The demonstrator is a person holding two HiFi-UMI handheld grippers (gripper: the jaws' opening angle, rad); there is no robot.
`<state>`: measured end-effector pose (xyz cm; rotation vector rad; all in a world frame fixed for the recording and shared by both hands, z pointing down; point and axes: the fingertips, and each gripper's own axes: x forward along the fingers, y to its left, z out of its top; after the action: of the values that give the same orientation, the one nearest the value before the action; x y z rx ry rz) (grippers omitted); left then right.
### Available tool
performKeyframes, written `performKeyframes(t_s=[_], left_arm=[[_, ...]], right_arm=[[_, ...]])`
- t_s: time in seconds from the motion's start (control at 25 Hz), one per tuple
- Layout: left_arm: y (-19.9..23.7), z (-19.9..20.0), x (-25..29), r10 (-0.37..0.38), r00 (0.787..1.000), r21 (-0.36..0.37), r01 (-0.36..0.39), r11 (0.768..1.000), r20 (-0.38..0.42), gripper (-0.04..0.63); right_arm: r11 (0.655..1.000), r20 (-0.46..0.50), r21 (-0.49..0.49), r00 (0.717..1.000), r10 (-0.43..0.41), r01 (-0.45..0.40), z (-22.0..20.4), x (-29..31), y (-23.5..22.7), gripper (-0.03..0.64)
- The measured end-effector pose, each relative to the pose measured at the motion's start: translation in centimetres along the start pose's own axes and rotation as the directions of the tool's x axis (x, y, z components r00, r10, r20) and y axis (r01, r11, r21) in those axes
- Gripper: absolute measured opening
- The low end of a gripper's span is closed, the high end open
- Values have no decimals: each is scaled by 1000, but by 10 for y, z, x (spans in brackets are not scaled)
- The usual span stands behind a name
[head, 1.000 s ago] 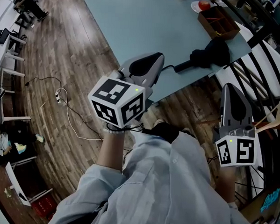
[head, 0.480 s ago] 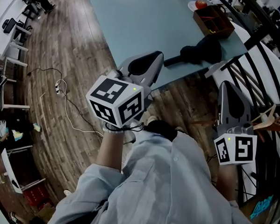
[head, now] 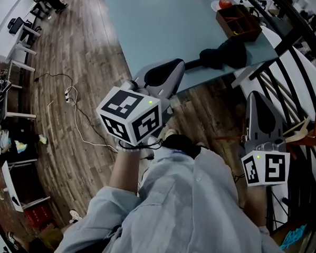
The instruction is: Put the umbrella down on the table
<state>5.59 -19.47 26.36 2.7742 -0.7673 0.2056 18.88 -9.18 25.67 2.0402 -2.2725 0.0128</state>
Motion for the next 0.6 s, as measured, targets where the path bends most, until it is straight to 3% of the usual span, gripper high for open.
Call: performKeyframes(t_s=[0.36, 0.6], left_arm=[[-27, -1, -8, 79, 996, -28, -78, 997, 50, 5], [-41, -8, -7, 103, 994, -42, -101, 994, 40, 5]], right_arm=[[995, 1, -10, 996, 95, -95, -3, -22, -7, 0], [993, -6, -2, 993, 118, -118, -7, -32, -18, 0]])
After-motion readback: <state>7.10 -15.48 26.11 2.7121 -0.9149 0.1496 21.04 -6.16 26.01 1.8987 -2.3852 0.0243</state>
